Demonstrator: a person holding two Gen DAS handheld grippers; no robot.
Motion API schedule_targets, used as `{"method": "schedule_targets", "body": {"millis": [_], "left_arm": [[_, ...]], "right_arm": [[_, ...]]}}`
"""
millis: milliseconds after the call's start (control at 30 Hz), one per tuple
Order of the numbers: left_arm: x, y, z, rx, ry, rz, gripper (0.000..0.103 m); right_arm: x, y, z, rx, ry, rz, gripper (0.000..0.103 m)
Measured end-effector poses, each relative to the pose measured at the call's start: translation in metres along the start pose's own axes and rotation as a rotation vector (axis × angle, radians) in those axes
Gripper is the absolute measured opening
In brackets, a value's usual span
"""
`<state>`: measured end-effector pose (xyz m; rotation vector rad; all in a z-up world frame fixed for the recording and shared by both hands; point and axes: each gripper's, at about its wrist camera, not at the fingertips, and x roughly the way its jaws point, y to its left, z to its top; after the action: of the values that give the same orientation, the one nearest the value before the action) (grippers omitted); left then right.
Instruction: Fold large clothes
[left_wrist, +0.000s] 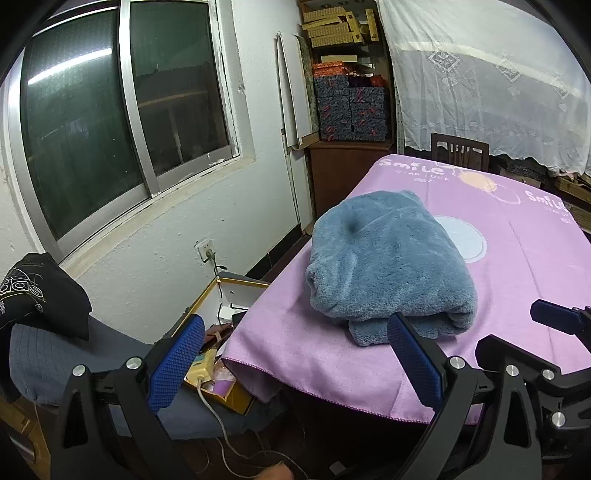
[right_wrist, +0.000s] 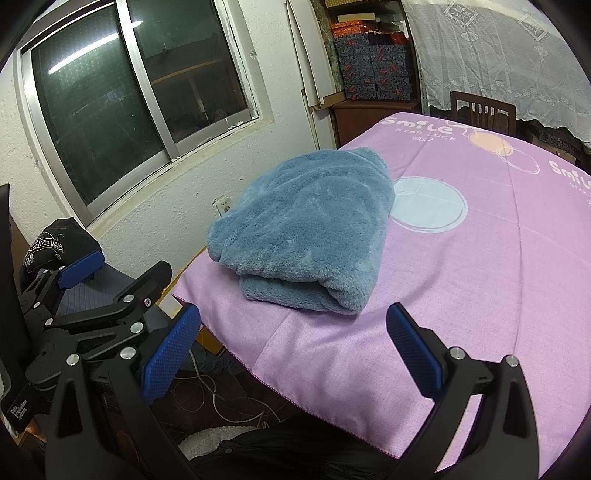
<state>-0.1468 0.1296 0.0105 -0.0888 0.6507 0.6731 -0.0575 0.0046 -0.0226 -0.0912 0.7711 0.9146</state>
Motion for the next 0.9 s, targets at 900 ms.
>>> {"method": "schedule_targets", "body": {"millis": [900], "left_arm": [[0.0015, -0.002, 0.0024, 0.011, 0.004, -0.013, 0.099]], "right_arm": [[-0.0011, -0.0029, 0.0024, 0.013, -0.004, -0.001, 0.098]]}}
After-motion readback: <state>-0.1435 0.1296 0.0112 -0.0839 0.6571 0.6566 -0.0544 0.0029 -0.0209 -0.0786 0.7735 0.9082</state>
